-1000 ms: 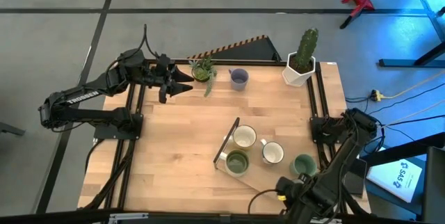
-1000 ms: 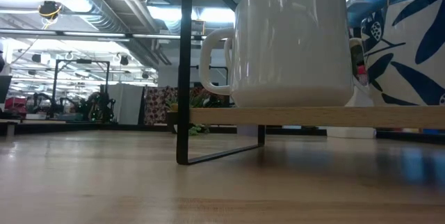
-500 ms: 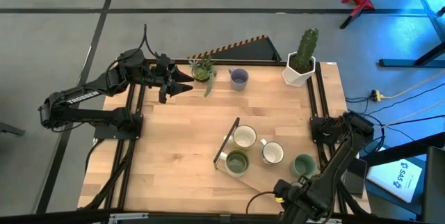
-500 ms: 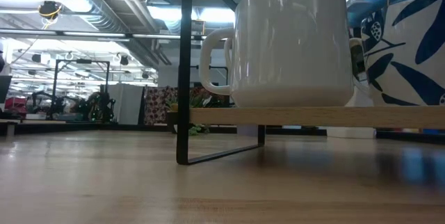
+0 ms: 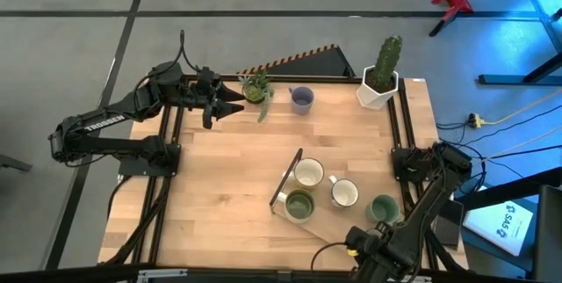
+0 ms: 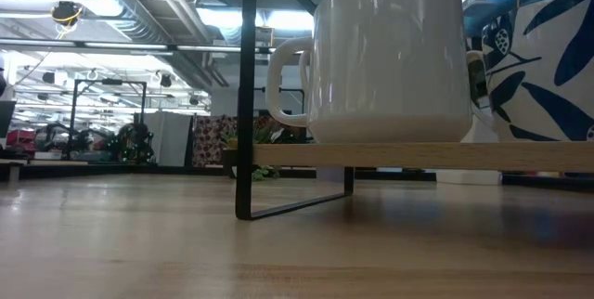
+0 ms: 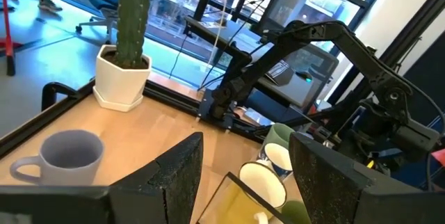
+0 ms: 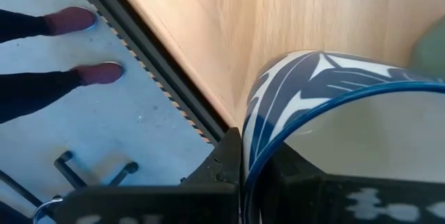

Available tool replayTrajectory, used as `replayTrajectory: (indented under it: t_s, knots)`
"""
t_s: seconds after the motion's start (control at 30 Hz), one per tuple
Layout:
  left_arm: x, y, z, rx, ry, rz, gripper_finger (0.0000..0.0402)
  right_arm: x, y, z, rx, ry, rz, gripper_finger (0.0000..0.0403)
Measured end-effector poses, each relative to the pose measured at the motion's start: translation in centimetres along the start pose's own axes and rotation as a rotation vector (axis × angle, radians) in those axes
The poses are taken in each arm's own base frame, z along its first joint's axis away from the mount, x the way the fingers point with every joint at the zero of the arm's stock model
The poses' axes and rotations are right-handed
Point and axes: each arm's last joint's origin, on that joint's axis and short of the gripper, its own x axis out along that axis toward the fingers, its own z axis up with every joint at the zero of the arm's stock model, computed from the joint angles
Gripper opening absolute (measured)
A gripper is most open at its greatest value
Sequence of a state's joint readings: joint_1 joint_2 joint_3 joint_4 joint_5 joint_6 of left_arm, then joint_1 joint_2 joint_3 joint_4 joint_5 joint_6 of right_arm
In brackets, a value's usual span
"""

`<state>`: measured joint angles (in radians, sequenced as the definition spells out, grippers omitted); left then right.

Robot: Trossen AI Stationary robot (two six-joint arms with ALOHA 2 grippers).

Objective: Place coffee mugs
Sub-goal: Put the blue pattern mug on the shelf

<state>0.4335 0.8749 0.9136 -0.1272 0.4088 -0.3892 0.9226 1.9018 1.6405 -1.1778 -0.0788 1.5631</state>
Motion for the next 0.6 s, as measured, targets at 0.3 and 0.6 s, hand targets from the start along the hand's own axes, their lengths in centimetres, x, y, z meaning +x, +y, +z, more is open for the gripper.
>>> replayTrajectory:
  t_s: [0.3, 0.6]
  knots:
    - [0.0, 0.02, 0.0, 0.007, -0.002, 0.006, 0.0208, 0.01, -0.01, 0.04, -0.024, -0.017, -0.001, 0.001]
    - [0.0, 0.02, 0.0, 0.007, -0.002, 0.005, 0.0208, 0.07, 0.07, 0.14, -0.027, -0.043, 0.005, 0.0106]
